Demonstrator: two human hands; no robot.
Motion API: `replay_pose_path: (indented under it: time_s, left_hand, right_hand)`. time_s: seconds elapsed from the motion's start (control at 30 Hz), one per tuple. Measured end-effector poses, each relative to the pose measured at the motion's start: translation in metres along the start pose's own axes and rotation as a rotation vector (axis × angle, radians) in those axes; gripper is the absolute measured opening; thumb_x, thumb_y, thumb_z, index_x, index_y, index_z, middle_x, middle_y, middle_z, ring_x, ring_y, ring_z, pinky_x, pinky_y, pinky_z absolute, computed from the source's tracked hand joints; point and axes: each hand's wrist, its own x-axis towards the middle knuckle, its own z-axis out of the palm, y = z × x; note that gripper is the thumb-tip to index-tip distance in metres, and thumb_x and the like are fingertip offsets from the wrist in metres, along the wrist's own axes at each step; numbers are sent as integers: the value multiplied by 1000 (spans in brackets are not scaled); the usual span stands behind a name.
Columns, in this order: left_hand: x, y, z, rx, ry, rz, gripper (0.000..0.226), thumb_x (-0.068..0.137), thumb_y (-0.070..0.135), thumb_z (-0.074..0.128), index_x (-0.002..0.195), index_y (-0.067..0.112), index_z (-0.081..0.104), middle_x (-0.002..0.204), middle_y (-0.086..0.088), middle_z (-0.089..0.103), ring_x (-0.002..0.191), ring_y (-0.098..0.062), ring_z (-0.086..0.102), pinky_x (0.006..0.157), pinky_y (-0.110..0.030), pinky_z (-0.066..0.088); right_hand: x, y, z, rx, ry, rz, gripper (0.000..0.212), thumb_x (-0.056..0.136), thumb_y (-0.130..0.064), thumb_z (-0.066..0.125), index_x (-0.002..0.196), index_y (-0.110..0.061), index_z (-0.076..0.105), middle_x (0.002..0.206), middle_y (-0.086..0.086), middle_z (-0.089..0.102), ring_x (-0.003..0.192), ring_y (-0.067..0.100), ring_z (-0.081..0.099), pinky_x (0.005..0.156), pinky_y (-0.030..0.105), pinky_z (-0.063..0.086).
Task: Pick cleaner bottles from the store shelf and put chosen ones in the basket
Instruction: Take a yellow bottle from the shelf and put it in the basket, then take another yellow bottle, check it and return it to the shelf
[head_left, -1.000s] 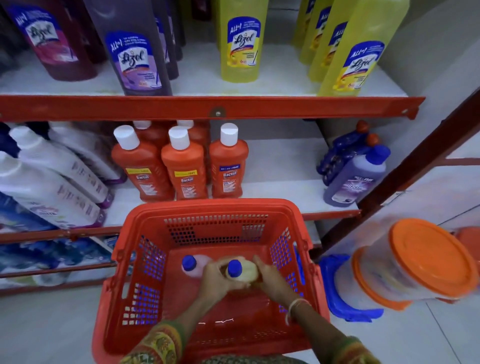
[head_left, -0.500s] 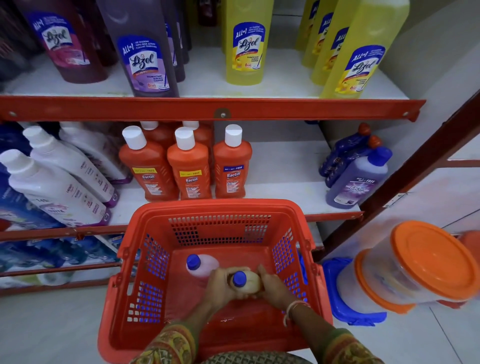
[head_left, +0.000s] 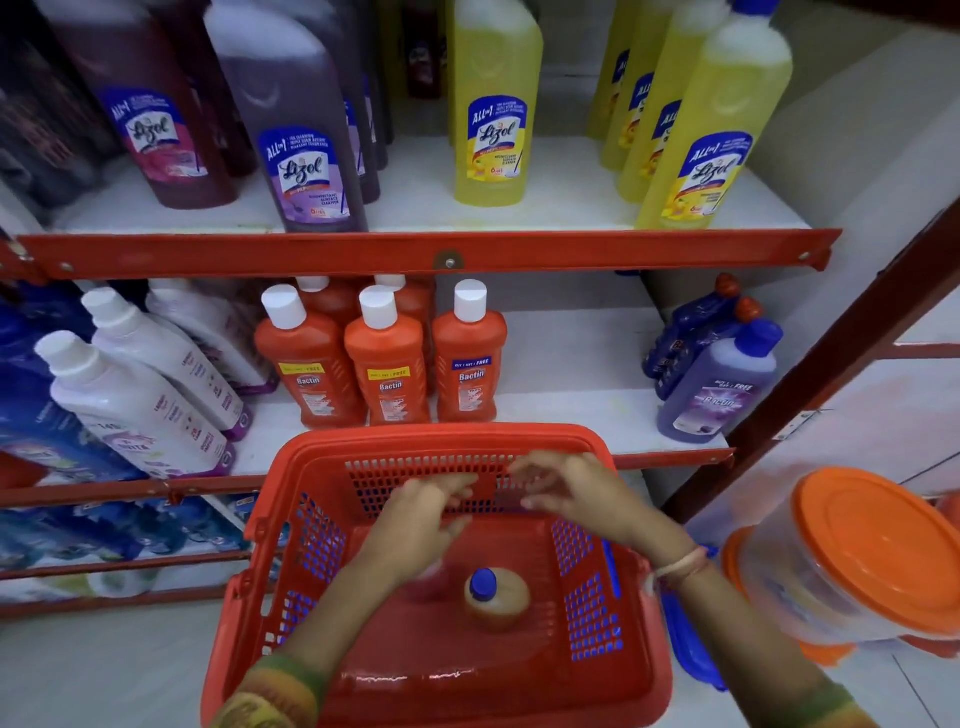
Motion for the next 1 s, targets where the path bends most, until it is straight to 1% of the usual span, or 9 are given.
replay_pose_path:
  time_s: [0.13,0.33,0.53,0.63,0.7,0.8,0.87,0.93,1.0]
  left_hand:
    - [34,44,-53,85,312,206,38,83,18,69,119,18,61,111,-1,70,101,-14,62,90,-22,44]
    - [95,91,-114,185,636,393,35,86,20,61,120,11,60,121,-5,65,113,-17,54,101,-31,40]
    - [143,106,-147,289,715,411,39,89,31,51,122,12,57,126,-5,61,118,-19,52,105,-46,38]
    - [162,102,-149,337,707,352,46,89,40,42,124,14,56,127,-5,61,119,-20,52,109,-44,33]
    - [172,94,-148,345,696,307,48,88,43,38,124,15,55,126,-5,61,119,-20,52,109,-43,31]
    - [183,81,-143,371,676,239,53,89,48,32,125,16,55,127,-6,61,120,-21,52,108,-45,28]
    - [188,74,-139,383,653,210,65,90,59,20,127,17,54,129,-5,60,123,-20,51,110,-45,25]
    - [188,68,-133,423,622,182,77,89,64,4,128,19,53,131,-3,59,125,-17,49,113,-44,18]
    - [185,61,-128,489,594,155,72,93,59,6,126,19,55,128,-1,61,124,-15,50,115,-41,9]
  right_hand:
    - [7,-31,-58,190,221,-97,29,82,-11,73,109,-20,64,103,-7,73,92,4,70,83,18,55]
    - [19,-57,-132,307,576,-249,24,82,-12,72,105,-15,67,105,-2,74,97,5,69,84,16,54]
    - [39,-53,-188,390,1002,-284,26,85,-13,69,110,-15,63,109,4,69,100,7,65,84,11,51]
    - [48,-41,-209,417,1164,-244,34,83,-16,71,115,-19,58,116,4,63,103,13,63,90,26,53]
    - [55,-30,-222,370,1232,-198,52,79,-17,76,125,-18,51,123,-1,51,111,14,57,91,29,50]
    - [65,-18,-242,334,1205,-163,77,72,-19,81,136,-15,39,130,-1,42,117,13,50,94,32,46]
    - [69,-19,-256,417,1099,-125,79,72,-21,82,136,-19,36,125,-1,51,101,8,61,76,34,57]
    - [74,-20,-268,493,948,-58,74,72,-27,81,133,-19,39,105,-2,64,74,5,69,52,29,59]
    - [80,-15,-275,505,858,-11,73,65,-38,80,127,-18,47,95,2,70,69,12,71,45,26,56]
